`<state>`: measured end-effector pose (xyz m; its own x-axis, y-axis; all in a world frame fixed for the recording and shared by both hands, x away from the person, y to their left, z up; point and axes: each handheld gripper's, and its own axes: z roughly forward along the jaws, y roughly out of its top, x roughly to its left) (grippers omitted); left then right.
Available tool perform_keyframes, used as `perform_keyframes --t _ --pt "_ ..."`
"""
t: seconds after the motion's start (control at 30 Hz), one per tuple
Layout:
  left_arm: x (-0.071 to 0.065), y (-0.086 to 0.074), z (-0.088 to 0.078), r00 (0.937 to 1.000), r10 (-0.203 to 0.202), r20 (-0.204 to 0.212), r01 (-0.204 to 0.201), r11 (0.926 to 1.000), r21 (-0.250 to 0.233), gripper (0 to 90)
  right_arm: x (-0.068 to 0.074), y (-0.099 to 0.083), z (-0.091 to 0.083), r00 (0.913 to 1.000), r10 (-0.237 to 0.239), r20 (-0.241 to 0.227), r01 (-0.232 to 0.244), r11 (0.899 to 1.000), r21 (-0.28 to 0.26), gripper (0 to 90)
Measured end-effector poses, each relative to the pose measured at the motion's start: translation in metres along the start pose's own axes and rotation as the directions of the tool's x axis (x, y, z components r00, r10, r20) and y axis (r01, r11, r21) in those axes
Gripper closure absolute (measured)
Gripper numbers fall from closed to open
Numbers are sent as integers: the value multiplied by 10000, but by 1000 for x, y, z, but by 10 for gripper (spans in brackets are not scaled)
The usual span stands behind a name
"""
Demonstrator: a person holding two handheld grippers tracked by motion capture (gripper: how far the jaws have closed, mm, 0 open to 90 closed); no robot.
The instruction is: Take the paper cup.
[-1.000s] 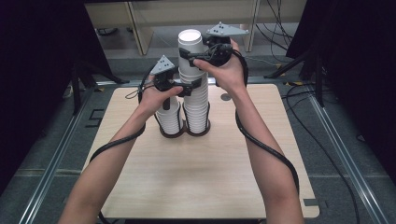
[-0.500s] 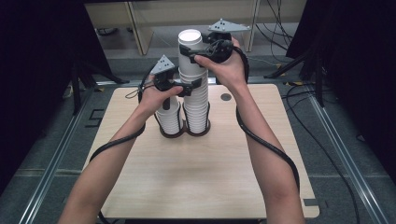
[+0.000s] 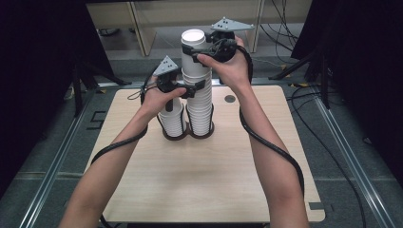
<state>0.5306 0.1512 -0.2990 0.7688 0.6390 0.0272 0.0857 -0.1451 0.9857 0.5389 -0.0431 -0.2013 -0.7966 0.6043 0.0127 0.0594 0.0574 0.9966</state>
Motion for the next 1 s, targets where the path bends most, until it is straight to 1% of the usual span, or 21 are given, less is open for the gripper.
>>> perform_keyframes --t 0.03,0.2,0.23,0.3,0.33,0.47,0.5,0.53,0.57,0.6,0.63,0.67,0.73,0.83,0.9,0.93,1.0 --pt "0 0 0 10000 -65 7 65 10000 -53 34 -1 1 0 10000 -46 -37 46 10000 -77 241" --pt "-1 0 1 9999 -108 21 109 9999 -91 33 -1 5 -1 10000 -10 -31 9 9999 -169 242" --pt "-1 0 1 9999 -120 24 120 9999 -108 33 -1 6 -2 9999 -115 30 116 9996 -265 242" --pt "-1 0 1 9999 -128 23 129 9998 -119 33 -1 7 -2 10000 -33 25 34 9998 -215 243" --pt "-1 0 1 9999 -165 14 165 9998 -110 33 -1 9 -3 10000 4 -23 -5 9992 -394 243" --pt "0 0 1 9999 -149 31 149 9998 -96 32 -1 11 -5 10000 21 -5 -21 9984 -572 243" --pt "0 0 1 9999 -154 34 155 9998 -95 32 0 12 -5 9998 162 -69 -166 9979 -626 243" --pt "0 0 1 9999 -153 35 153 9998 -95 32 -1 13 -6 10000 38 2 -38 9972 -748 243" --pt "0 1 2 9999 -154 36 155 9999 -75 32 0 15 -8 9998 180 -21 -181 9962 -850 243" --pt "0 1 2 9999 -154 36 155 9999 -75 32 0 15 -8 9998 180 -21 -181 9962 -850 243" --pt "-1 1 2 9999 -166 37 166 9998 -83 32 0 17 -9 10000 -32 2 32 9944 -1060 244" --pt "0 0 2 9999 -164 49 164 9998 -93 32 1 18 -10 10000 66 -27 -69 9946 -1036 244" --pt "0 0 2 9998 -182 42 182 9998 -83 31 2 19 -11 10000 -13 21 15 9924 -1233 244" --pt "0 0 2 9999 -162 47 163 9998 -99 31 2 21 -13 10000 -17 37 22 9888 -1494 245" --pt "0 0 2 9998 -169 47 169 9998 -96 31 2 22 -15 10000 22 12 -20 9875 -1577 245" --pt "0 0 2 9999 -158 48 159 9998 -93 31 2 23 -16 9999 114 -21 -115 9867 -1620 246" --pt "0 1 2 9999 -150 58 150 9998 -90 31 2 24 -16 10000 61 11 -59 9863 -1647 246"
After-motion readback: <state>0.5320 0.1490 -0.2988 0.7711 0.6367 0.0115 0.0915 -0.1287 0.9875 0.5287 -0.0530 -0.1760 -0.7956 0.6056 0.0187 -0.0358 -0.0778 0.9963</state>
